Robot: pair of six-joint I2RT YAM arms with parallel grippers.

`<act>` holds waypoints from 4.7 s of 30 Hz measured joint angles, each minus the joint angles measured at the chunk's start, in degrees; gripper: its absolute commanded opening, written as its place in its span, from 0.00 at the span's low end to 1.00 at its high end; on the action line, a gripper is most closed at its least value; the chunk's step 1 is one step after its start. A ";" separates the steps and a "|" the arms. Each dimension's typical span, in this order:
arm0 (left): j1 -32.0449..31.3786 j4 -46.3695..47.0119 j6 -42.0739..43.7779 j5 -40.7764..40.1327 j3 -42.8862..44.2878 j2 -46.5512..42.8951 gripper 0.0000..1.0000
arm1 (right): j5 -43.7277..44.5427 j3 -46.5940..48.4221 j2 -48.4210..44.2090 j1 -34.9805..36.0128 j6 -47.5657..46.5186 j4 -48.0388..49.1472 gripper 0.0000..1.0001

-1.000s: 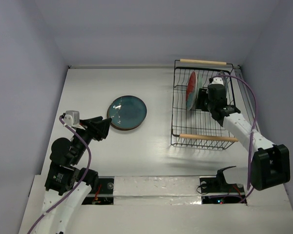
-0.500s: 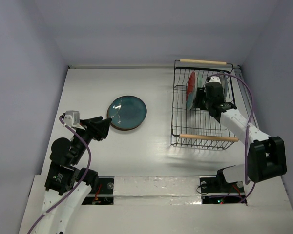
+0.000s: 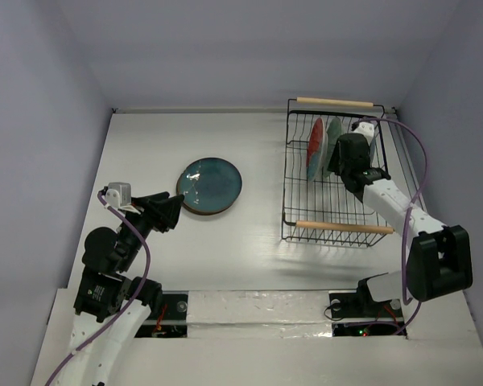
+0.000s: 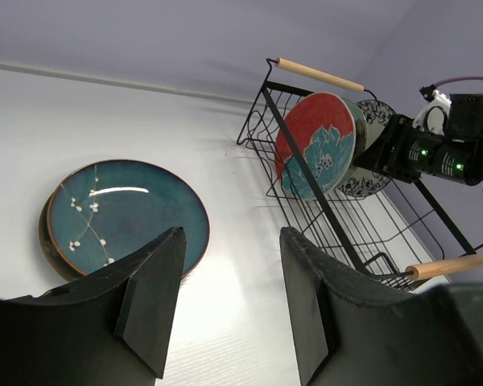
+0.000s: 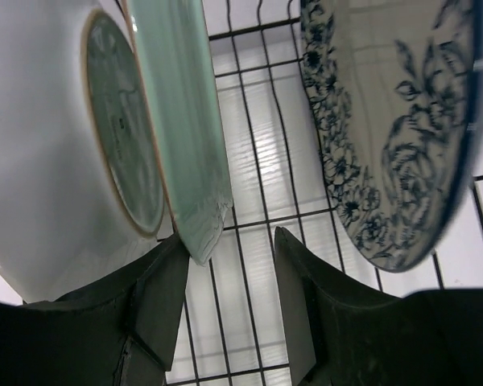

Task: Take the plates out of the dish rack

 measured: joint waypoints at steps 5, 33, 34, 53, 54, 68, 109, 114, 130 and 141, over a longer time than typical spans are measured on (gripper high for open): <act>0.00 0.00 0.00 0.20 0.00 0.07 0.47 | 1.81 1.51 -0.20 0.02 0.17 0.11 0.51; 0.00 -0.02 -0.02 0.39 0.00 0.07 0.47 | 8.94 12.22 8.90 -1.18 -5.68 -3.98 0.00; 0.00 0.00 0.00 0.39 0.00 0.07 0.47 | 8.94 12.22 8.72 -1.18 -5.86 -4.24 0.00; 0.00 0.00 -0.02 0.39 0.00 0.07 0.47 | 12.52 16.24 -13.16 2.10 -6.45 -15.34 0.00; 0.00 0.00 -0.02 0.39 0.00 0.07 0.47 | 13.38 16.90 -14.91 3.45 -6.67 -16.04 0.00; 0.00 -0.02 -0.33 0.00 0.00 0.11 0.19 | -6.51 23.50 -5.05 25.03 2.99 -3.74 0.00; 0.00 -0.07 -0.52 -0.76 0.00 0.48 0.37 | -28.65 18.32 32.13 28.48 31.65 21.09 0.45; 0.00 -0.07 -0.55 -0.76 0.00 0.48 0.37 | -29.20 17.11 32.30 28.61 31.74 21.44 0.63; 0.00 -0.07 -0.55 -0.76 0.00 0.37 0.37 | -18.21 26.60 32.33 35.63 16.70 -1.29 0.97; 0.00 -0.07 -0.55 -0.79 0.00 0.04 0.37 | -6.67 26.71 17.20 36.70 8.35 -13.09 0.12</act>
